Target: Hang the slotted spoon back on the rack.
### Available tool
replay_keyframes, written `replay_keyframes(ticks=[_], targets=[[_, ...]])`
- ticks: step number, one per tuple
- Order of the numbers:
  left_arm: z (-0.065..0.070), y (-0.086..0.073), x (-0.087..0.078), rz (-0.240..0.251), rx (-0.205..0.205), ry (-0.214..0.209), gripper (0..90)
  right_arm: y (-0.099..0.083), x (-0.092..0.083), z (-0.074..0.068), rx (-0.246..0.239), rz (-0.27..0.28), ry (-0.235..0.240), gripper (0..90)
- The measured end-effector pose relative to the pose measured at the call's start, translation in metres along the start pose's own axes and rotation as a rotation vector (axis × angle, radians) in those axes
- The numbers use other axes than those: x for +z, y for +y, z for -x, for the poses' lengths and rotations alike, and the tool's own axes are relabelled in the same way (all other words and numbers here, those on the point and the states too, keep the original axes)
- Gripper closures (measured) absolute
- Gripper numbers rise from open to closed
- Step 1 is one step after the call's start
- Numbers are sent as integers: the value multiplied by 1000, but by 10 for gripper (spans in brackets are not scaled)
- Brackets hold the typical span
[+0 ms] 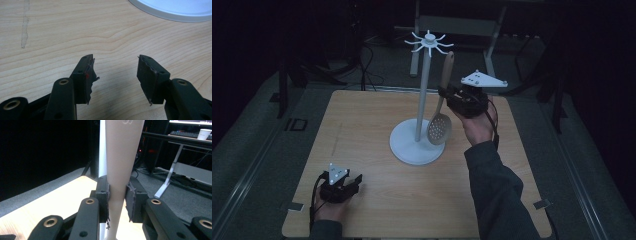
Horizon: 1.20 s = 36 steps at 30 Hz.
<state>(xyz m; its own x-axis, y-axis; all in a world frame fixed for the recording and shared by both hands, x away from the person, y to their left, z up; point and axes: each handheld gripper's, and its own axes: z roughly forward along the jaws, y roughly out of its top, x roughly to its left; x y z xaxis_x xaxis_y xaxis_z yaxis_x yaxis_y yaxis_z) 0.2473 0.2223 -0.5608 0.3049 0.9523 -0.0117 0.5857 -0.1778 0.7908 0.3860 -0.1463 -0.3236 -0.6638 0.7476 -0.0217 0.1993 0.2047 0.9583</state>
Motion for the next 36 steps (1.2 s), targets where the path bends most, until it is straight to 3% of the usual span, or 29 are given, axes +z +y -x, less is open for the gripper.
replay_keyframes(ticks=[20,36], targets=[[0,0,0,1,-1,-1,477,9,15,-1,11,-26,15,740],[0,0,-1,5,-2,0,477,6,23,-1,3,-45,10,718]])
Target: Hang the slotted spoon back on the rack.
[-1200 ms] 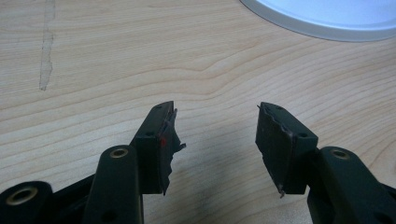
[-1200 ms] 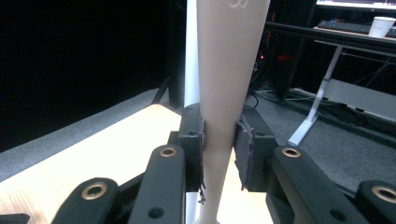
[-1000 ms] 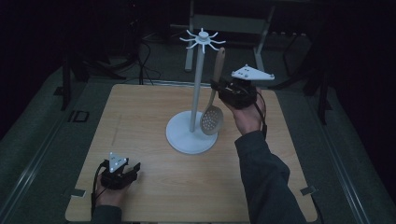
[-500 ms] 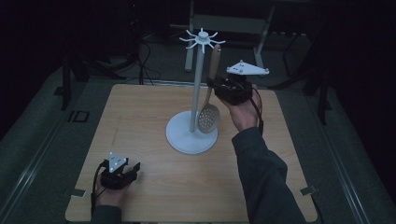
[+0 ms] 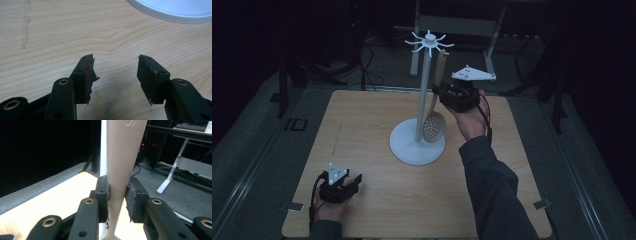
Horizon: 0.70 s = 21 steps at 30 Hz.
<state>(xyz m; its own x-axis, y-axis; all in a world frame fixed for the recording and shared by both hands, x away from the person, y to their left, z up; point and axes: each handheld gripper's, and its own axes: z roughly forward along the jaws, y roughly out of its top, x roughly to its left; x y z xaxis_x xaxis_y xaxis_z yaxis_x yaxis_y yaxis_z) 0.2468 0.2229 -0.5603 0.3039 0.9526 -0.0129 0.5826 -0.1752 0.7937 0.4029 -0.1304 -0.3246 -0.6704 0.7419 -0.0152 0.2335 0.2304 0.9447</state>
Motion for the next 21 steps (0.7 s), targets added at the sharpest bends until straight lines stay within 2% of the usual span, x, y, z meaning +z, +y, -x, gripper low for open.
replay_keyframes(ticks=[4,10,14,21], targets=[[0,0,0,-1,2,-1,477,0,-4,1,5,19,5,629],[0,0,0,-2,2,-2,476,-1,-9,-1,-16,21,-28,496],[0,0,1,-3,5,-2,476,-4,-10,-2,-17,12,-46,400],[1,0,1,-1,2,-2,476,-12,-13,-1,-10,-10,-50,293]])
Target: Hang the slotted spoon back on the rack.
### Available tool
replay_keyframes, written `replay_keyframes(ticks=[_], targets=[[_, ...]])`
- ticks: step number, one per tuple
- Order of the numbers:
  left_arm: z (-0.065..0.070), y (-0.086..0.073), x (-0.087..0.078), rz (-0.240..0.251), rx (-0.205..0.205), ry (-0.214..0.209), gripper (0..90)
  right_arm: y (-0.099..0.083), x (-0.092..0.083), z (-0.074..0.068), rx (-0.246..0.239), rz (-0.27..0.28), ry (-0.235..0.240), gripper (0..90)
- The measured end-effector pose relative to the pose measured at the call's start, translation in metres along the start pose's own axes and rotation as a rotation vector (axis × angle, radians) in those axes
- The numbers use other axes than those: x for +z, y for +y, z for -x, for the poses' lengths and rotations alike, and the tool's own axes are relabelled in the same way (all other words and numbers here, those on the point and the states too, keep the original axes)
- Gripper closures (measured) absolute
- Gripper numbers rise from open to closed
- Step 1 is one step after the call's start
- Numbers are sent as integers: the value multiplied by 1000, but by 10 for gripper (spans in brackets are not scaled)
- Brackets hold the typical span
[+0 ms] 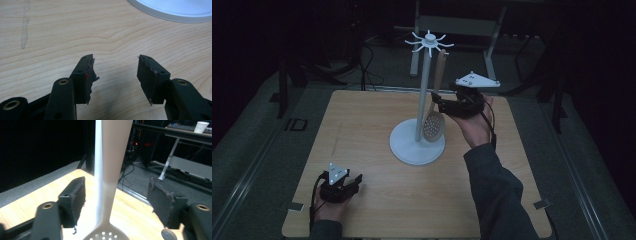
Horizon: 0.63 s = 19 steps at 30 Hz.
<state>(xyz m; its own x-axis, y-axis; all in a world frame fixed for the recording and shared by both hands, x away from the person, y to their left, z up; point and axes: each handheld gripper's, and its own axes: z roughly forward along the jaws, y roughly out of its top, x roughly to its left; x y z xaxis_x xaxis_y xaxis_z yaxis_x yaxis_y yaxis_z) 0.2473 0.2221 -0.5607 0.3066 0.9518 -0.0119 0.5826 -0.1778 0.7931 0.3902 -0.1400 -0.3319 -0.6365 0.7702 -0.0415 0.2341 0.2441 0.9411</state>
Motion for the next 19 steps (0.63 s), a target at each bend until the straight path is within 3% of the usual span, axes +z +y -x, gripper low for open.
replay_keyframes(ticks=[19], targets=[[0,0,1,-4,4,0,474,-48,-10,10,24,-76,-15,258]])
